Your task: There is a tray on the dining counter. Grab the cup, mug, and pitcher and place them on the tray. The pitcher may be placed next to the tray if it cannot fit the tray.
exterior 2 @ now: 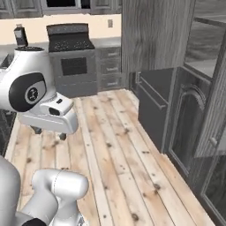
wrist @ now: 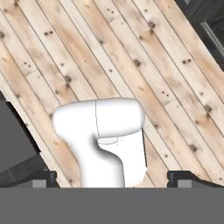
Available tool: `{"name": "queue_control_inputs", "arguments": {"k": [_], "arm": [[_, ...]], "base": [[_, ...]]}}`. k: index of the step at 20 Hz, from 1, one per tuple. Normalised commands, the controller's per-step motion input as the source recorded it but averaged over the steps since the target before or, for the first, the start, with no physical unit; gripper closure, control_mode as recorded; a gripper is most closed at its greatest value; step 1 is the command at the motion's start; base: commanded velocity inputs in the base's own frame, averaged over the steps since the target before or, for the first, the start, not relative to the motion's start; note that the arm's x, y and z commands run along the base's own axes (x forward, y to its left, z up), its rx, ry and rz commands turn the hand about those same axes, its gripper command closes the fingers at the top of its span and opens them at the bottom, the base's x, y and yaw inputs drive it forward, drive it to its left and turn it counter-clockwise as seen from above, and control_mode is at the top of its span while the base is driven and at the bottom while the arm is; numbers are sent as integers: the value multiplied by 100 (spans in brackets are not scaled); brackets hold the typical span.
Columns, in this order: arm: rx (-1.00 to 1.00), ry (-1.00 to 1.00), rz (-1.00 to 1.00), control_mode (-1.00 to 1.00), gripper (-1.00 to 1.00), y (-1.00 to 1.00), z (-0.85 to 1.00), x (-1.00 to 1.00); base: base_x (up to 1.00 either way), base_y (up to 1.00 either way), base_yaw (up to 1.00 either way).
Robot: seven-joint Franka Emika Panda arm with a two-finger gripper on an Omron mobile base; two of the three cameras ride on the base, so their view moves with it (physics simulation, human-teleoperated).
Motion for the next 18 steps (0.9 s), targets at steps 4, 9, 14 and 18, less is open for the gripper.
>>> {"name": "queue_control_inputs", "arguments": {"k": [4, 9, 14, 18], "arm": [[0, 0, 0, 100, -100, 0, 0, 0], [0, 0, 0, 100, -100, 0, 0, 0], [0, 0, 0, 100, -100, 0, 0, 0], [0, 0, 0, 100, -100, 0, 0, 0]], "base": [[97, 0, -70], [91, 3, -66], [54, 8, -62], [26, 26, -60]]}}
